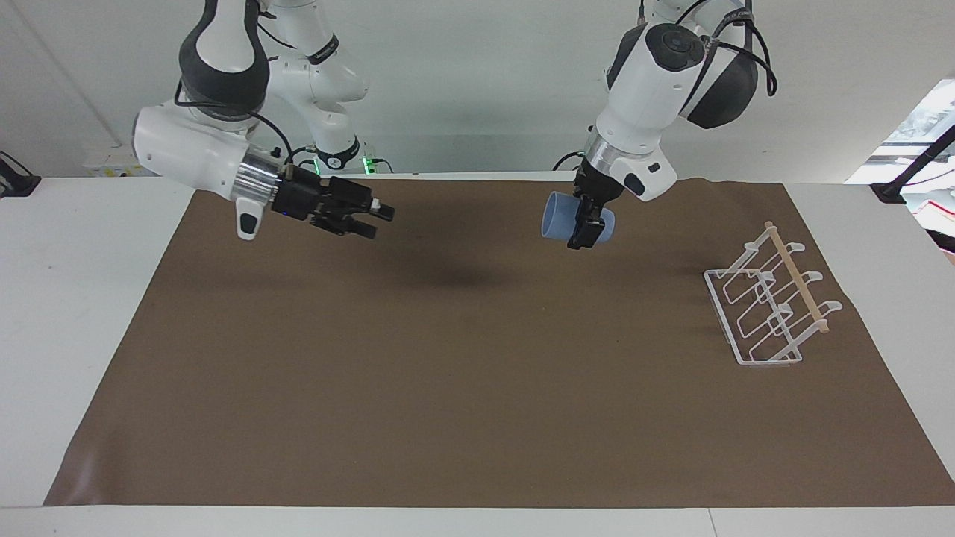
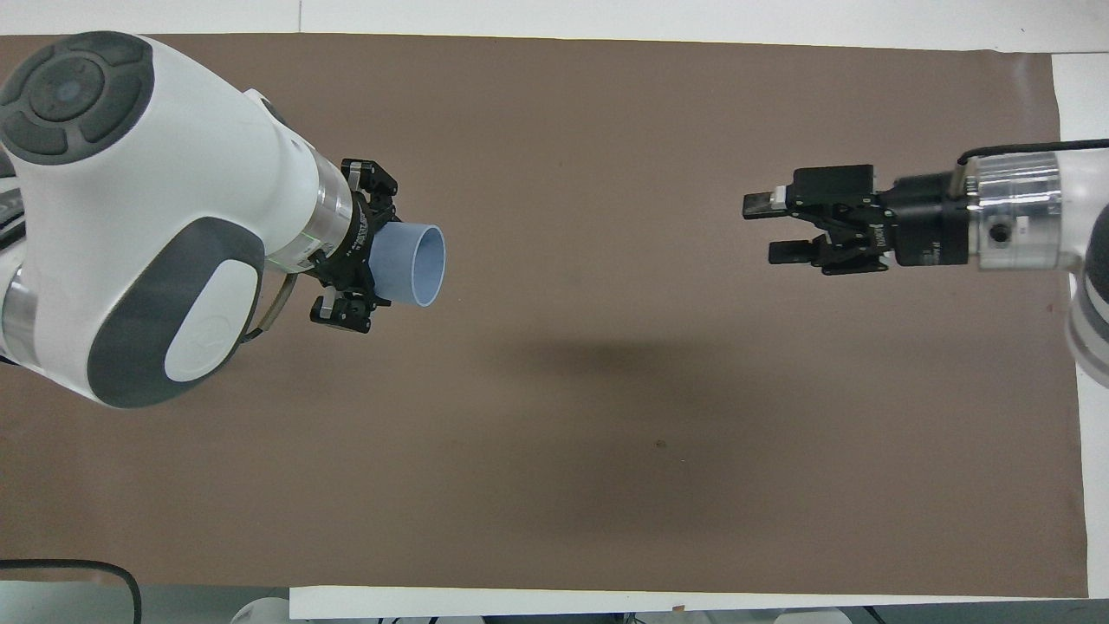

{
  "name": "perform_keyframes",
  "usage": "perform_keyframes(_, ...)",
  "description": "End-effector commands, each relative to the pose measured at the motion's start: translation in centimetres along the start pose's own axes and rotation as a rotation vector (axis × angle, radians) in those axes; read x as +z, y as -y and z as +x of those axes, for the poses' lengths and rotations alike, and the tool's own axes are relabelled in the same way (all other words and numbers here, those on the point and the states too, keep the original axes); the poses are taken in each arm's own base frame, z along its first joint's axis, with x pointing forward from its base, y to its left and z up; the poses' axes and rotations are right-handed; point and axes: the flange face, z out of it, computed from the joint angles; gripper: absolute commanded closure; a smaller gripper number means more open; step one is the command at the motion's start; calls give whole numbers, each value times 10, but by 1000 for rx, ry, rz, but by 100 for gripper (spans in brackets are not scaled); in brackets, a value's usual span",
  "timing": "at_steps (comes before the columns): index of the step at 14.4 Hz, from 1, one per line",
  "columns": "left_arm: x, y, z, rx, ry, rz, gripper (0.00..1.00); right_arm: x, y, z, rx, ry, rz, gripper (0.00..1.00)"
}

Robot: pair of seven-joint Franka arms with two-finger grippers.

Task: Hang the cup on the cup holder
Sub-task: 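Carry the cup with the left gripper over the acrylic rack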

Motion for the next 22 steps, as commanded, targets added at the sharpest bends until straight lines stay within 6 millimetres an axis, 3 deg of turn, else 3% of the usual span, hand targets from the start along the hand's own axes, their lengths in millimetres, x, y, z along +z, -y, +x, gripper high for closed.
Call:
perform_keyframes(1, -5, -2, 47, 86, -103, 23, 100, -30, 17, -20, -139, -55, -273, 0)
perform_keyframes(3, -4, -5, 75, 133, -194, 29, 100, -52, 28, -23, -204, -52, -452, 0)
perform_keyframes(5, 11, -1, 92, 170, -410, 61, 100, -74, 33, -22, -246, -70, -630, 0)
perform_keyframes(7, 30, 2, 94, 206, -642, 86, 100, -99, 33, -25, -256, -78, -778, 0)
perform_keyframes(11, 57, -13, 126, 190, -1058, 115, 100, -138, 54, -42, -238, -49, -928, 0)
perform_keyframes(13, 64, -19, 146, 133, -1220, 90, 100, -145, 53, -47, -222, -21, -946, 0)
perform_keyframes(14, 75, -23, 157, 120, -1308, 94, 100, -153, 43, -46, -181, -2, -925, 0)
perform_keyframes(16, 98, -30, 179, 84, -1458, 104, 100, -150, 46, -42, -189, -6, -879, 0)
perform_keyframes(18, 133, -37, 205, 36, -1596, 105, 100, -150, 45, -43, -201, 1, -920, 0)
perform_keyframes(22, 160, -43, 229, 5, -1651, 118, 100, -137, 44, -29, -206, 46, -928, 0)
